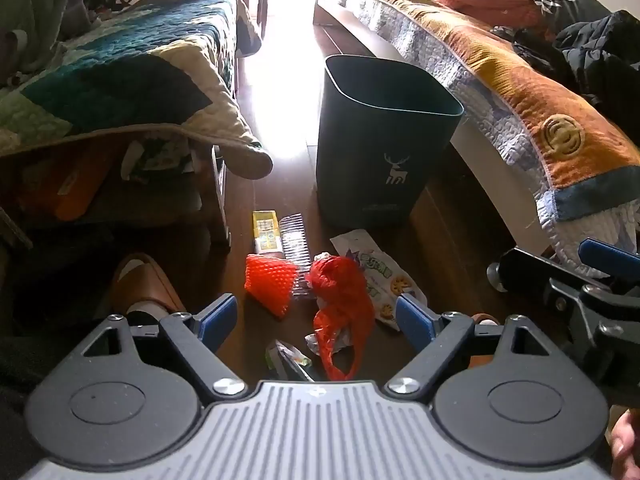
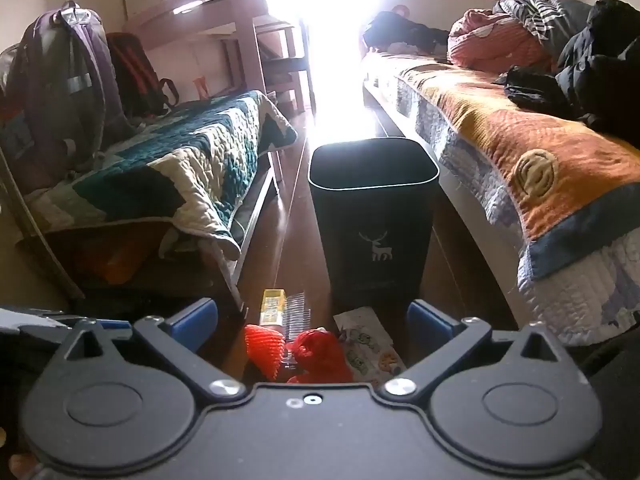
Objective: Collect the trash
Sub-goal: 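Move the right tool toward the rim of the dark green trash bin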
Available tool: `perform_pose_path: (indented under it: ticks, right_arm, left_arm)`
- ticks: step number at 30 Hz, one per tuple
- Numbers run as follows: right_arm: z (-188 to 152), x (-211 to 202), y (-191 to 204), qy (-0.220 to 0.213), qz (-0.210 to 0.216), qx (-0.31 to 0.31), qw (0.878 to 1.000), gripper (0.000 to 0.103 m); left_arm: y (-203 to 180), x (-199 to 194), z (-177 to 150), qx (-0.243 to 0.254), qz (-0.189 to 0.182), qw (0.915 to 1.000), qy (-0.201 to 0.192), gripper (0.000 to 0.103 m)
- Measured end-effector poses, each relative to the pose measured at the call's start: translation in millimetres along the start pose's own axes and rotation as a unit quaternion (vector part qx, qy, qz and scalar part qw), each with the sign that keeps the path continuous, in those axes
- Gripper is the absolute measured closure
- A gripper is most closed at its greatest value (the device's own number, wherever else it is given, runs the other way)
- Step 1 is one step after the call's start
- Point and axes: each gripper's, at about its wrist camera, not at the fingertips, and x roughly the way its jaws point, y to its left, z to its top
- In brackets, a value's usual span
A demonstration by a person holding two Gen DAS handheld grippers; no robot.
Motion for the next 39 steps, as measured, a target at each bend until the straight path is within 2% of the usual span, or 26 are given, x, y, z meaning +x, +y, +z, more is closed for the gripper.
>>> perform_pose_path:
  ticks: [12, 39]
  right_arm:
    - [2.8, -0.1, 11.0, -0.013, -0.002, -0.027, 1.0, 0.001]
    - [2.2, 0.3, 7.6, -0.011, -0.01, -0.024, 1.0, 0.001]
  left_arm:
    - [4.6, 0.8, -1.1, -0.012, 0.011, 0.9999, 0.001, 0.016]
    - [4.1, -3.1, -0.3, -0.007, 0.012, 0.9999, -0.003, 0.016]
